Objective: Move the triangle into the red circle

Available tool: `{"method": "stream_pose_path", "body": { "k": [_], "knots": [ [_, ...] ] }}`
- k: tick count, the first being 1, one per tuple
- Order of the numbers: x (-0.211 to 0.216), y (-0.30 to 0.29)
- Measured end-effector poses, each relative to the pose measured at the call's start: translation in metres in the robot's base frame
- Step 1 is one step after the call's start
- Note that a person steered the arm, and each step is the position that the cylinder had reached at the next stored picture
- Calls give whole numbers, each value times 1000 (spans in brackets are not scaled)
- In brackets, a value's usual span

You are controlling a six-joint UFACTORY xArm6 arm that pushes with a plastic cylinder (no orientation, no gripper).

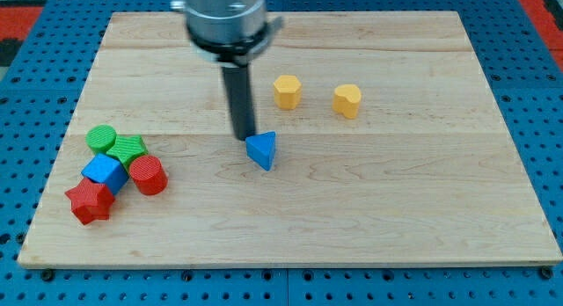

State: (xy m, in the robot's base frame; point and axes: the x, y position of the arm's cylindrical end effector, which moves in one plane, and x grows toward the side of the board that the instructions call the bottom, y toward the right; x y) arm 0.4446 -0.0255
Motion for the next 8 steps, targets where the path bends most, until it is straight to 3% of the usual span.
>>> {"method": "stream_pose_path", "body": {
  "k": [1, 2, 5, 6, 8],
  "knots": [
    [1, 62],
    [17, 49],
    [36, -117],
    [20, -64],
    [34, 20]
  ]
}}
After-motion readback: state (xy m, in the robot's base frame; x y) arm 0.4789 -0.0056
